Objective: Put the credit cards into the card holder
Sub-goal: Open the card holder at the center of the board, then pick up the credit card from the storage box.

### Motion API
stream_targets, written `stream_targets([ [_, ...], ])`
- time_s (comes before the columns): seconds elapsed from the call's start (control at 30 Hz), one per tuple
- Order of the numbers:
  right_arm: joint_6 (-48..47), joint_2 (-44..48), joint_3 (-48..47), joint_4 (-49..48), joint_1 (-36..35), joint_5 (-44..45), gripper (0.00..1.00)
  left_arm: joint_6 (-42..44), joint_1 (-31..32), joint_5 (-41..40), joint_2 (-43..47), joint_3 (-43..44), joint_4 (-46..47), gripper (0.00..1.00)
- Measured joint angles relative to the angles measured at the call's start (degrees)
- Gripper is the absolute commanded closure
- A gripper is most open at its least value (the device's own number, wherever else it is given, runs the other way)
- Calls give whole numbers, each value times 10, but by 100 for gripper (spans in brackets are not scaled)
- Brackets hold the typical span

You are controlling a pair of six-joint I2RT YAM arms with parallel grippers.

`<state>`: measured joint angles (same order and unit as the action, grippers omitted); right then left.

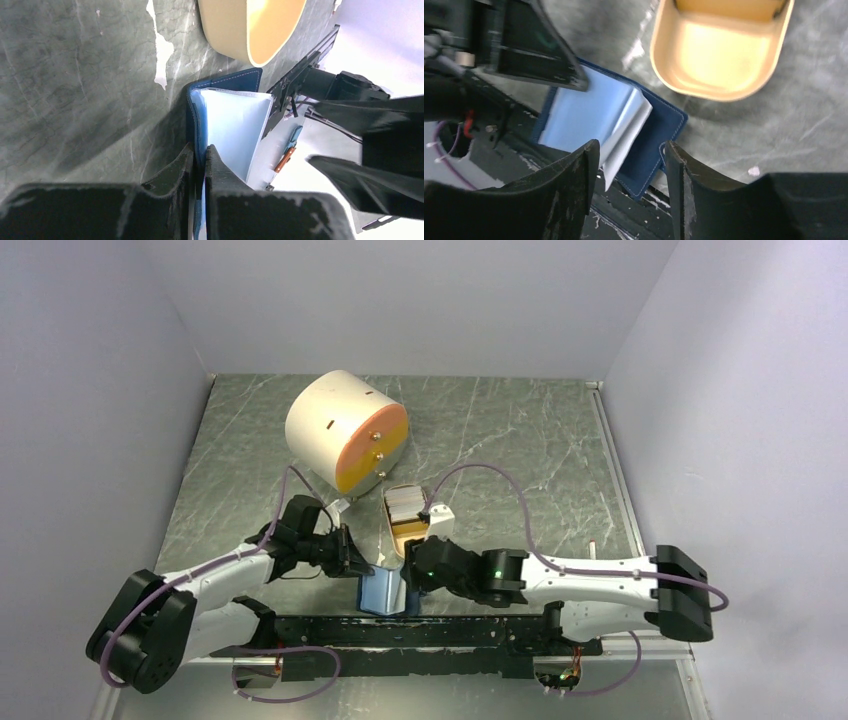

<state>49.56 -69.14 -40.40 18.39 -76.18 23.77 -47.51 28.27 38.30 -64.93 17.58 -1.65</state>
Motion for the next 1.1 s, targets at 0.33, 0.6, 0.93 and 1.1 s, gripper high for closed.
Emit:
stream_targets([
  [0.33, -292, 55, -48, -44, 75, -1, 36, 9, 1, -14, 5, 5, -32, 91],
  [0.6, -523, 52, -32, -115, 155, -49, 28, 11, 2, -21, 2, 19, -46, 91],
  [0.93, -700, -63, -36, -134, 188, -141, 30, 6, 6, -19, -7, 19, -38, 91],
  [1.1, -756, -97, -43, -161, 192, -174, 30, 2, 7, -18, -8, 17, -36, 91],
])
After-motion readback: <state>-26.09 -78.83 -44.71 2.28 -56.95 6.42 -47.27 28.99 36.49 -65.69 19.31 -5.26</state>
